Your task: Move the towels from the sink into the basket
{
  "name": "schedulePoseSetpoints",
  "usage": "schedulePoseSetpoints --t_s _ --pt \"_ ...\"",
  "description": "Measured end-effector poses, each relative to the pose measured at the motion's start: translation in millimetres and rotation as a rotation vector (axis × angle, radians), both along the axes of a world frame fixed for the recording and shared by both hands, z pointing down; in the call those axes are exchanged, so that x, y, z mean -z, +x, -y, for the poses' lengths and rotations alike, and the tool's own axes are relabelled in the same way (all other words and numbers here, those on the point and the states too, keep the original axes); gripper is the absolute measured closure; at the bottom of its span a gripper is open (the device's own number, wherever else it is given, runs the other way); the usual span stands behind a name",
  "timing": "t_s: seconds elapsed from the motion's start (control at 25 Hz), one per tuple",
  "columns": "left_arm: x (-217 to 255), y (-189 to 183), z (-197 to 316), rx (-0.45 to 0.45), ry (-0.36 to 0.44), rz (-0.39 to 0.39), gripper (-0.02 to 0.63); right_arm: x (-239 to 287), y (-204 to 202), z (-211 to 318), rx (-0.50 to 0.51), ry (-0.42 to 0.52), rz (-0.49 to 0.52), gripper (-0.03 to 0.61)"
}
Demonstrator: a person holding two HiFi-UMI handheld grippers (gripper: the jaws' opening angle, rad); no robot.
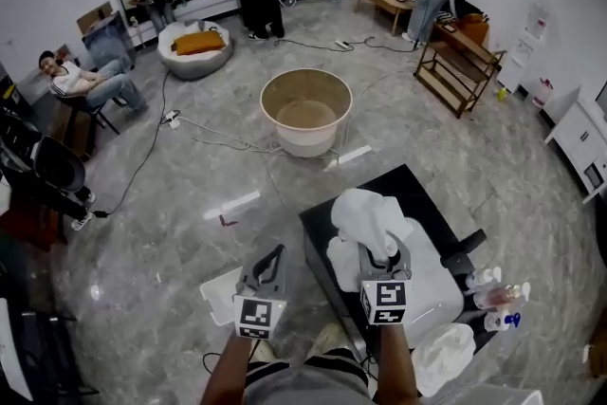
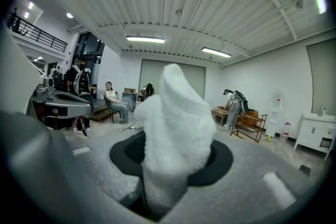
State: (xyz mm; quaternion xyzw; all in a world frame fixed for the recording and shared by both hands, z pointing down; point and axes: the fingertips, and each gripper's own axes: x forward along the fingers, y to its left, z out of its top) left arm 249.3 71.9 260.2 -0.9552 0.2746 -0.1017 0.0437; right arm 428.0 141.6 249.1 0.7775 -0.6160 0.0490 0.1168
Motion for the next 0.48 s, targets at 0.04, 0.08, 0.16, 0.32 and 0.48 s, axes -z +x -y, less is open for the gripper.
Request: schedulePoseSetpoints --t_s 0.04,0.08,0.16,0.32,0.48 --pt "2.1 -9.1 3.9 0.016 0.005 -0.002 0.604 3.9 -8.2 6.5 0.016 0.008 -0.004 0.405" --pt "3.9 -18.6 7.6 0.032 0.009 -0.003 0.604 7.0 -17.1 13.0 0.031 0.016 -0.005 0.405" --pt "7.0 -39.2 14.6 0.063 0.016 -0.002 0.604 12.0 -37.0 25.9 0.063 0.029 -0.006 0.405" --pt "9.7 -86.6 31.1 0.13 0.02 -0.001 0.604 16.4 -84.3 53.9 0.134 0.042 -0.005 0.405" --pt "7.9 -137.6 46.0 0.216 0.015 0.002 0.604 16.0 -138.1 83.4 0.233 0.044 0.005 0.405"
